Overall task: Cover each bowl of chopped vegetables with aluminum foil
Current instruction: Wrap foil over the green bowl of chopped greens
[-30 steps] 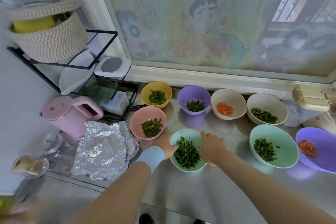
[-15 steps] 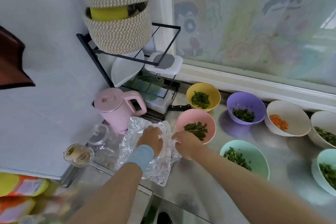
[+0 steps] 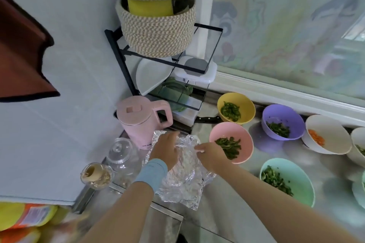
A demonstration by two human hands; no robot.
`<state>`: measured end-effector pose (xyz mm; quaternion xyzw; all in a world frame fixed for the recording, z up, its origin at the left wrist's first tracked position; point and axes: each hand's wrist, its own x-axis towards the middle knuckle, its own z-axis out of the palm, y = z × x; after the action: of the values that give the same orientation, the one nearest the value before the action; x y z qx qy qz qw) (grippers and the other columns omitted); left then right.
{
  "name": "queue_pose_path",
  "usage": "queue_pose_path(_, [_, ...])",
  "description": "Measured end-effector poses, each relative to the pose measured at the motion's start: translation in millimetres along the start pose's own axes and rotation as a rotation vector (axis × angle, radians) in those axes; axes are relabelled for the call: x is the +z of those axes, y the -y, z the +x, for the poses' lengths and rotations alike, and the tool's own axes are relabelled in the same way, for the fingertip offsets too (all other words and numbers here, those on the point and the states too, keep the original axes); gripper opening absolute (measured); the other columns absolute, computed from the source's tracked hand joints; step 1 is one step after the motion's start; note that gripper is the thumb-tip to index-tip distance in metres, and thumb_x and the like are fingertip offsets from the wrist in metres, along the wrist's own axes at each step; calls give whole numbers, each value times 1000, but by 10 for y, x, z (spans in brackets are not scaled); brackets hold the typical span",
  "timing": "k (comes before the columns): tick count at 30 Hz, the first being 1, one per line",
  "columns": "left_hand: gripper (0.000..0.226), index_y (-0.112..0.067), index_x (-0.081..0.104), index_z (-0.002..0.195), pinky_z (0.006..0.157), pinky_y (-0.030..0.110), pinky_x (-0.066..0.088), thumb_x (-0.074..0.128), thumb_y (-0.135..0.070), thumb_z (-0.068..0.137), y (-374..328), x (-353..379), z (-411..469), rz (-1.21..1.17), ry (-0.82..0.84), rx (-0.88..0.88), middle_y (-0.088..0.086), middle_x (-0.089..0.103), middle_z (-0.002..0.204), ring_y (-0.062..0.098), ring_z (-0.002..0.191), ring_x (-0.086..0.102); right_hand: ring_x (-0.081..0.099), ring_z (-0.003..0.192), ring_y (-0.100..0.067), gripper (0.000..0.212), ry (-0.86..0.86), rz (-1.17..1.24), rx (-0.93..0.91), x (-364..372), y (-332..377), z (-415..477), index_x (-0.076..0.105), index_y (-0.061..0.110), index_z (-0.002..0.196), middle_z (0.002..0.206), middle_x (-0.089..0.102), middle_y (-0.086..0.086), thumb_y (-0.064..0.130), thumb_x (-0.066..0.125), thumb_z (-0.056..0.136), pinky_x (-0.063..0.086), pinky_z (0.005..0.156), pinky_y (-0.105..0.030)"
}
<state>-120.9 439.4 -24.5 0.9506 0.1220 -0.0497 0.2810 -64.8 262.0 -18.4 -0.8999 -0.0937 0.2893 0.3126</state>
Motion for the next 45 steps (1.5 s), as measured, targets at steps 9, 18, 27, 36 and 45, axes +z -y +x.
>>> queue_pose_path(9, [78, -27, 15, 155, 116, 44, 26, 56, -40, 89, -546, -212, 129, 135, 39, 204, 2, 37, 151, 25, 140, 31, 63, 59, -19, 17, -139, 366, 67, -886, -102, -417, 69, 23, 78, 73, 67, 5, 8, 70, 86, 61, 58, -40])
queue_pose_path(18, [29, -23, 64, 114, 79, 31, 46, 59, -42, 93, -1604, -157, 183, -114, 321, 157, -8, 63, 101, 17, 96, 60, 60, 75, -15, 20, -244, 385, 13, -1654, -818, -777, 57, 23, 103, 89, 62, 3, 29, 70, 89, 50, 70, -29])
queue_pose_path(27, [28, -32, 63, 112, 85, 26, 39, 48, -49, 95, -2336, 594, -5, 159, 307, 247, -16, 54, 103, 13, 99, 51, 39, 53, -9, 30, -201, 114, 157, -1957, -1842, -1203, 55, 14, 68, 59, 47, 3, 30, 64, 93, 31, 54, -26])
queue_pose_path(36, [19, -15, 59, 95, 83, 43, 50, 59, -33, 90, -2418, 1193, -109, -170, -71, -216, 5, 62, 92, 26, 84, 56, 47, 57, -17, 29, -354, 303, 360, -2053, -2962, -1395, 61, 1, 71, 61, 55, -6, 19, 57, 94, 35, 58, -30])
queue_pose_path(45, [47, -13, 56, 119, 90, 49, 54, 54, -52, 94, -2634, 1553, -324, -926, 342, -845, 12, 67, 114, 34, 102, 64, 43, 58, -20, 27, -473, 639, 513, -1997, -3200, -1270, 68, -1, 91, 68, 54, -12, 17, 49, 97, 32, 54, -29])
